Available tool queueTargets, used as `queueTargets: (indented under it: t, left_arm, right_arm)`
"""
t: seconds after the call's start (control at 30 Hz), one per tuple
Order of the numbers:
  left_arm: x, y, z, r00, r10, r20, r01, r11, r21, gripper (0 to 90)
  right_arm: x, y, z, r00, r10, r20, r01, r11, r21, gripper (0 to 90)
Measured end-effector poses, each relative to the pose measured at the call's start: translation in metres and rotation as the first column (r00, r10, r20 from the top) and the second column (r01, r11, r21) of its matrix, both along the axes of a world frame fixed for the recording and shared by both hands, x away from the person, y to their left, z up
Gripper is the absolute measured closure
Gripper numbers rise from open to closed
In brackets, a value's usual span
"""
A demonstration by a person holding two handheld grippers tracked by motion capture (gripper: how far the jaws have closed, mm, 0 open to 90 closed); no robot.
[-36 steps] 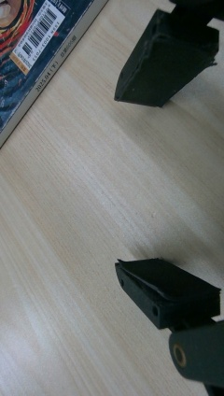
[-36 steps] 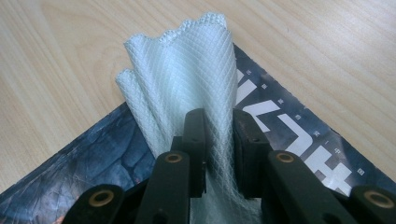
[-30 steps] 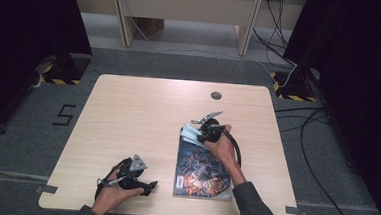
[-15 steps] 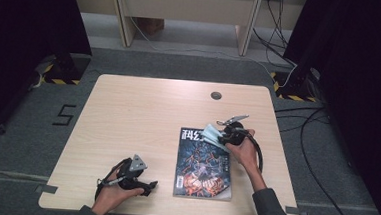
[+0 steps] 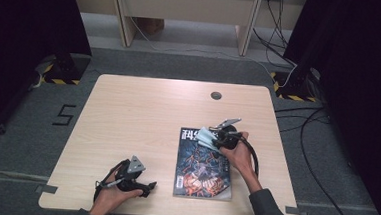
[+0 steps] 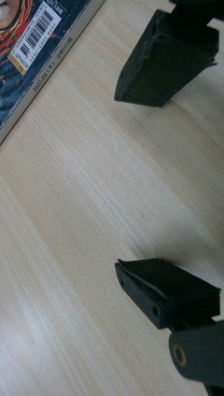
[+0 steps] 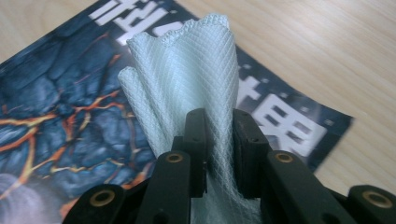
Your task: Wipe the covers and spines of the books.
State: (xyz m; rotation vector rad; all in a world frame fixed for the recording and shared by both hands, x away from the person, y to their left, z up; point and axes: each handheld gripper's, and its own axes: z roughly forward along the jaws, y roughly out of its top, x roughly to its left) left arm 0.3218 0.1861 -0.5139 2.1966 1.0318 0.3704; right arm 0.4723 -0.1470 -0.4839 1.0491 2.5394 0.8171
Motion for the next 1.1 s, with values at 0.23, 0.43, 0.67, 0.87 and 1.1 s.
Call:
queueTargets:
  t: [0.23, 0.43, 0.67, 0.87, 1.1]
  left_arm:
    - [-0.001, 0.002, 0.0, 1.0, -0.004, 0.003, 0.004, 1.0, 0.0, 14.4]
    - [-0.001, 0.003, 0.0, 1.0, -0.006, -0.001, 0.006, 1.0, 0.005, 14.4]
    - [-0.001, 0.003, 0.0, 1.0, -0.003, 0.001, 0.003, 1.0, 0.004, 14.3]
    - [-0.002, 0.003, 0.0, 1.0, -0.001, 0.0, 0.001, 1.0, 0.003, 14.3]
    - [-0.002, 0.003, 0.001, 1.0, -0.006, -0.005, 0.006, 0.9999, 0.01, 14.3]
  right_arm:
    - [-0.019, 0.024, 0.0, 0.9952, 0.097, -0.015, -0.097, 0.9953, 0.009, 77.9]
    - [-0.034, 0.043, -0.002, 0.9856, 0.164, -0.04, -0.163, 0.9858, 0.041, 77.8]
    - [-0.054, 0.054, -0.002, 0.974, 0.22, -0.052, -0.218, 0.9745, 0.054, 77.8]
    - [-0.066, 0.047, -0.002, 0.968, 0.242, -0.068, -0.238, 0.9693, 0.063, 77.0]
    - [-0.067, 0.005, -0.001, 0.9863, 0.148, -0.073, -0.143, 0.9873, 0.068, 76.8]
